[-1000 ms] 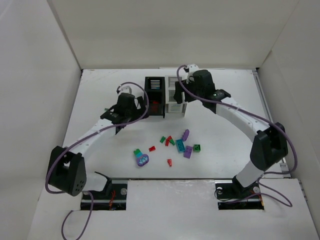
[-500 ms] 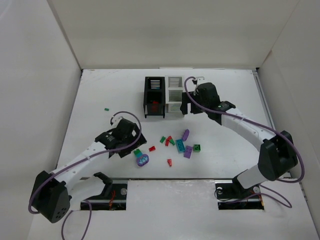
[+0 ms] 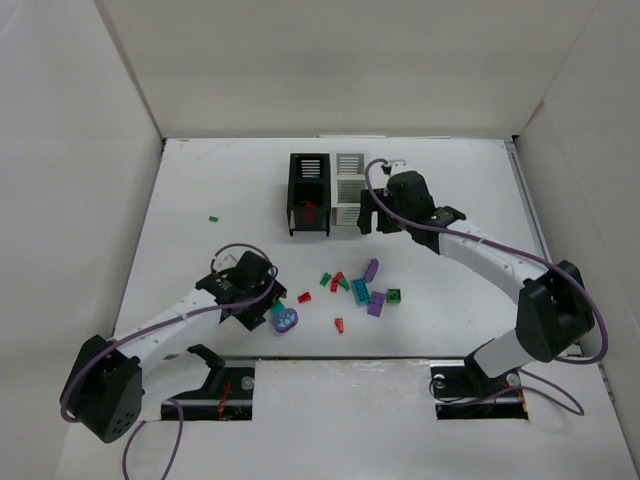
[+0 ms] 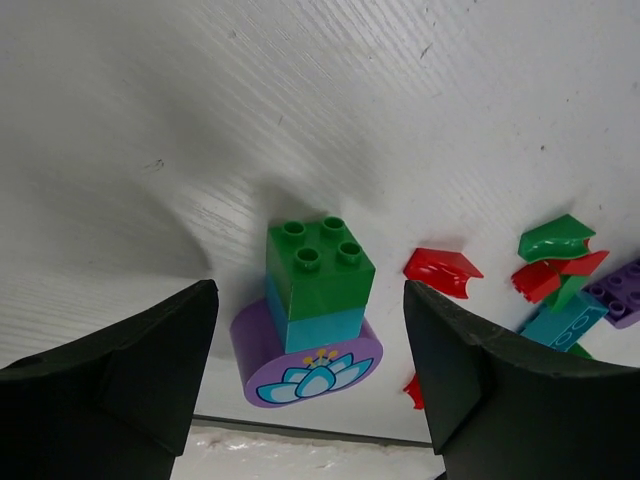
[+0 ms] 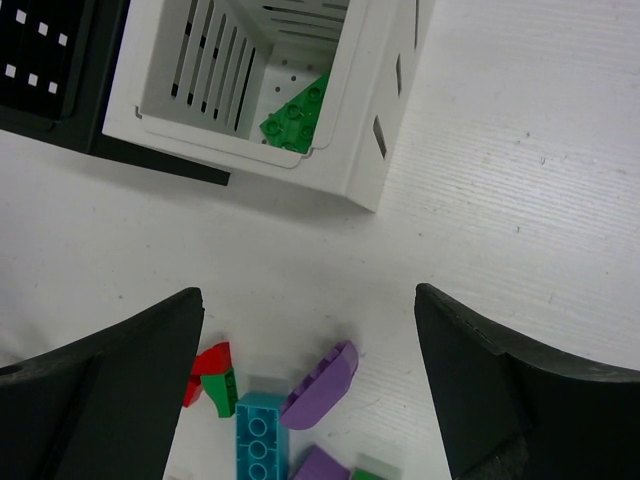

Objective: Sort the legos into containers by color

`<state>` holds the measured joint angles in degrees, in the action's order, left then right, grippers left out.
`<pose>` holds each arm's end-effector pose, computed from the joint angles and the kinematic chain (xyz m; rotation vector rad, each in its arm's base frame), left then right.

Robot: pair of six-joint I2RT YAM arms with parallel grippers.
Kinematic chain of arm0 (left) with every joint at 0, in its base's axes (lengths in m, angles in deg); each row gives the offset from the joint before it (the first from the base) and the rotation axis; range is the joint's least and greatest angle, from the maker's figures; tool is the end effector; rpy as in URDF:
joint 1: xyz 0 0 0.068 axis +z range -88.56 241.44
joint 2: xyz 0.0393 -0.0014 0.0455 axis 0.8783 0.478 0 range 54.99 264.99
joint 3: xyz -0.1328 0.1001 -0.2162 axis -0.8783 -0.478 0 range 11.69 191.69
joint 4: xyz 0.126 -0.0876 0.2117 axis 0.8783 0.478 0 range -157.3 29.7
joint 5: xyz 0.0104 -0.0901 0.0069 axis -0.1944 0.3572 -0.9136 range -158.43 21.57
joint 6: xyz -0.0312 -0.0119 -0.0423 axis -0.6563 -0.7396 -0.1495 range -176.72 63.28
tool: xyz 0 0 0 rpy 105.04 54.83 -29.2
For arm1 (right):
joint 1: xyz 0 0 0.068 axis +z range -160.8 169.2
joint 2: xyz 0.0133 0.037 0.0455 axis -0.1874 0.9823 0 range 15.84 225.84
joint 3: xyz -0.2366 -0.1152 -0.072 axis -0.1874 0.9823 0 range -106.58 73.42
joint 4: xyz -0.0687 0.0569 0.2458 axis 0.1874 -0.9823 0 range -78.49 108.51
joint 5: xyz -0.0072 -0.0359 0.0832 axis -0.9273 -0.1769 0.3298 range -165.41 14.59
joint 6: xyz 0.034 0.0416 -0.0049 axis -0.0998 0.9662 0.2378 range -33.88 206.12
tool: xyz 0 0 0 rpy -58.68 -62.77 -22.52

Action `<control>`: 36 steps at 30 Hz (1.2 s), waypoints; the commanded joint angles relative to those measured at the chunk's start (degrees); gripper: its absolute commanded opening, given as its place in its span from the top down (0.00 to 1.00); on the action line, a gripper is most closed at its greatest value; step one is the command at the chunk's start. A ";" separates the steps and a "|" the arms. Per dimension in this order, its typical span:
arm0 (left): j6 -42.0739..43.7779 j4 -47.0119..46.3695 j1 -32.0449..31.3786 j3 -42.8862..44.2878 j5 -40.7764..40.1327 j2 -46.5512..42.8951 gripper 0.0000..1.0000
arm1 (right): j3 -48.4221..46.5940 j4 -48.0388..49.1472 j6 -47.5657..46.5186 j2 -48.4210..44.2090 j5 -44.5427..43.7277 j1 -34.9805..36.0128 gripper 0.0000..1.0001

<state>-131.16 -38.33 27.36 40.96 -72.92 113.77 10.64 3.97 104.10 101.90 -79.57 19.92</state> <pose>0.1533 -0.1004 0.1774 -0.9607 2.5276 -0.5576 0.2913 0.1700 0.2679 -0.2105 2.2467 0.3809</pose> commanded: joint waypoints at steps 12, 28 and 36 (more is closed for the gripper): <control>-12.04 3.54 -8.54 2.62 -6.66 7.04 0.46 | 0.73 0.66 0.13 0.16 -3.83 1.01 0.09; -5.83 8.29 -9.86 16.23 -20.52 10.12 0.77 | 4.34 4.42 -6.36 -6.78 10.18 1.01 0.09; 8.68 3.65 -9.86 37.59 -30.84 13.46 0.74 | 3.72 12.25 -13.66 -13.90 28.74 0.48 0.09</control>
<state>-129.34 -33.12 17.65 74.14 -96.96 127.30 15.45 8.76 95.18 91.08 -61.89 20.40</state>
